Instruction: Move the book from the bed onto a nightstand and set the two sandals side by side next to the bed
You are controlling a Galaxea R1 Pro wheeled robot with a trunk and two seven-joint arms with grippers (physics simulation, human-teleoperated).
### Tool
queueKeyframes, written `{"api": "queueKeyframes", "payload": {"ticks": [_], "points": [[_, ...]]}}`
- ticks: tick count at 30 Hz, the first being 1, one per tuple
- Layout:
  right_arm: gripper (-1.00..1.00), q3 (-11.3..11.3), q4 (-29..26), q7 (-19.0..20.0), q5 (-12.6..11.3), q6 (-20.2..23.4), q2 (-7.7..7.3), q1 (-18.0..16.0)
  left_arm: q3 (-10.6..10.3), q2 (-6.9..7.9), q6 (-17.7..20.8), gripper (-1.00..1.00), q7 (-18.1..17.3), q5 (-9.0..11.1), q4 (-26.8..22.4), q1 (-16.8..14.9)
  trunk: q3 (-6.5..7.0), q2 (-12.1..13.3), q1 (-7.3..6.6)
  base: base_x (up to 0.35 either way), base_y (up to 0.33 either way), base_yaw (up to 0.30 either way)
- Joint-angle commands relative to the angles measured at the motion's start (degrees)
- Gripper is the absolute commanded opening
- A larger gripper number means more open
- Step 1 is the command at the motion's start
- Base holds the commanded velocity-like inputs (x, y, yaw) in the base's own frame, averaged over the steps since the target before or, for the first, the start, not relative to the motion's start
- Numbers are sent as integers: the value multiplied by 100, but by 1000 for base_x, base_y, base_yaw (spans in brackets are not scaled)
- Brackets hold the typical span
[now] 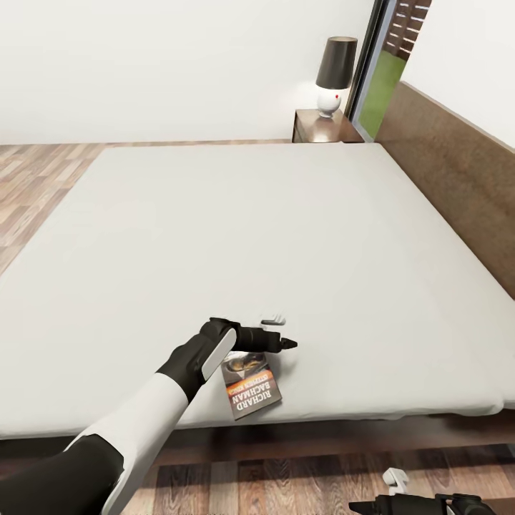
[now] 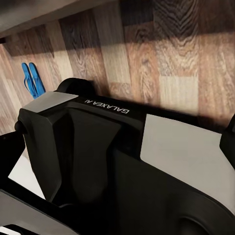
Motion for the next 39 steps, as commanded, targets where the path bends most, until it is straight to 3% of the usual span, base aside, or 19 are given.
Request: {"api": "queueKeyframes", "payload": {"ticks": [1,39], "points": [[100,2,-1,11,-45,60,-2,-1,-7,0,-3,100,11,-140,37,2,-4,-1,0,-23,11,0],[100,2,-2,11,-45,60,-2,-1,-7,0,-3,100,11,-140,37,1,-4,-1,0,-29,43,0]]}}
